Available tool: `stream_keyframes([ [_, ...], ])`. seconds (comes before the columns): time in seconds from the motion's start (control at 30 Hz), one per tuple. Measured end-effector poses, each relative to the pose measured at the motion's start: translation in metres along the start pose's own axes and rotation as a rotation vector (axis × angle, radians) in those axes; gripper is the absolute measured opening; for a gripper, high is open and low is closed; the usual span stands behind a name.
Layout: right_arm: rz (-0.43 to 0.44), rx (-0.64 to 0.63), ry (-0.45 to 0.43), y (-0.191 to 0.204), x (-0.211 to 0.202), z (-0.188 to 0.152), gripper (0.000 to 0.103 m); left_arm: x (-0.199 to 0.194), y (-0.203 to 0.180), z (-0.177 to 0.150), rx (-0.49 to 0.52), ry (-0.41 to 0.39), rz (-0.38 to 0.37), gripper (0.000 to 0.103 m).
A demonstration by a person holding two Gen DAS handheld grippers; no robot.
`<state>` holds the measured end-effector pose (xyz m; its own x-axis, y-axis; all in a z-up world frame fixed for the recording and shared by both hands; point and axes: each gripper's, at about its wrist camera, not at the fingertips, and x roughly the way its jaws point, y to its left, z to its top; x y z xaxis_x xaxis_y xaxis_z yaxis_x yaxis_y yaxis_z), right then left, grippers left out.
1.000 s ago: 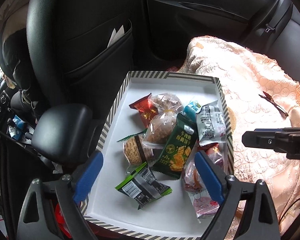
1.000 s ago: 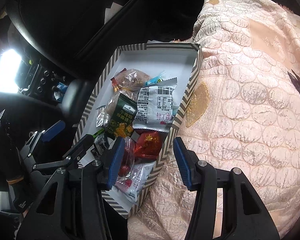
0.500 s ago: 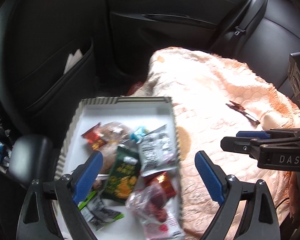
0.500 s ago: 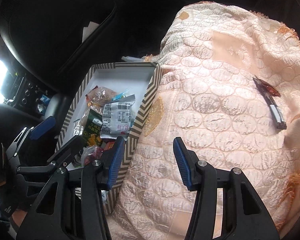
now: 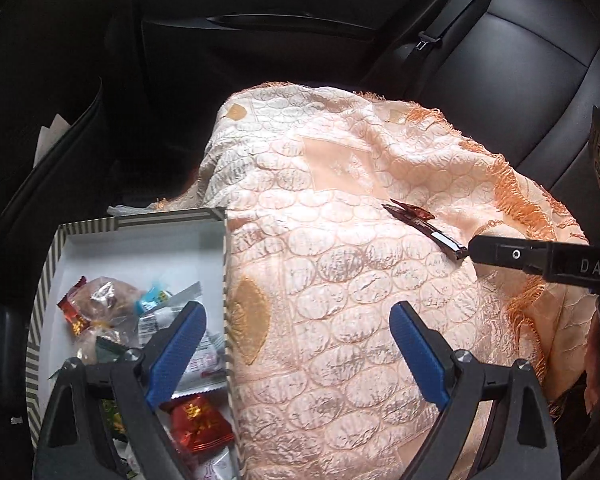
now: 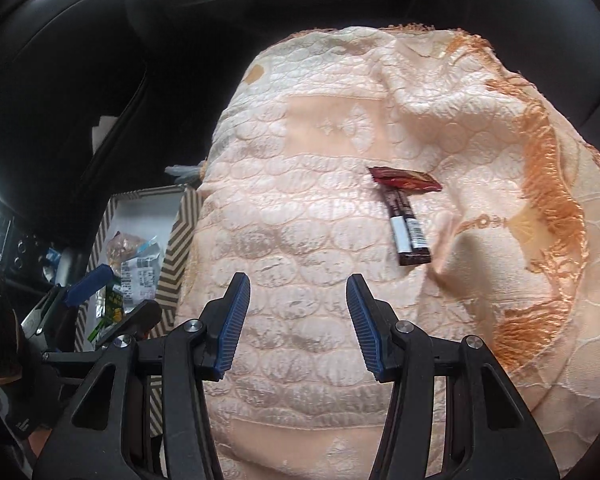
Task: Organize snacks
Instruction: 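Move both grippers back over the coffee stick and red chocolate on the blanket, then grasp the brown Nescafe coffee stick with the left gripper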
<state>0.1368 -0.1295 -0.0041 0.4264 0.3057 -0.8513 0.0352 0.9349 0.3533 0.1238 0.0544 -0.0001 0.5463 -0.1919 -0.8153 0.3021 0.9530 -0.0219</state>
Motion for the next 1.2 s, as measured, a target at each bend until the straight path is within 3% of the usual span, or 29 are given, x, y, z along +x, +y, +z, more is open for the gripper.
stream_keyframes([
  [0.27,-0.039,0.139,-0.031,-0.059,-0.015,0.014,0.05,0.043,-0.026,0.023,-0.03,0.075,-0.107,0.095],
  [0.63,-0.022,0.24,-0.05,-0.091,-0.018,0.046,0.05,0.107,-0.079,0.065,-0.122,0.2,-0.194,0.095],
  [0.8,-0.013,0.246,-0.045,-0.102,-0.019,0.05,0.05,0.133,-0.105,0.082,-0.127,0.244,-0.164,0.095],
  [1.0,0.014,0.262,-0.039,-0.115,-0.019,0.054,0.05,0.171,-0.13,0.088,-0.044,0.343,-0.07,0.093],
  [1.1,0.019,0.244,-0.052,-0.116,-0.022,0.056,0.05,0.18,-0.135,0.089,0.018,0.358,-0.012,0.072],
  [1.2,0.03,0.238,-0.065,-0.116,-0.023,0.06,0.05,0.182,-0.134,0.091,0.036,0.368,-0.023,0.044],
])
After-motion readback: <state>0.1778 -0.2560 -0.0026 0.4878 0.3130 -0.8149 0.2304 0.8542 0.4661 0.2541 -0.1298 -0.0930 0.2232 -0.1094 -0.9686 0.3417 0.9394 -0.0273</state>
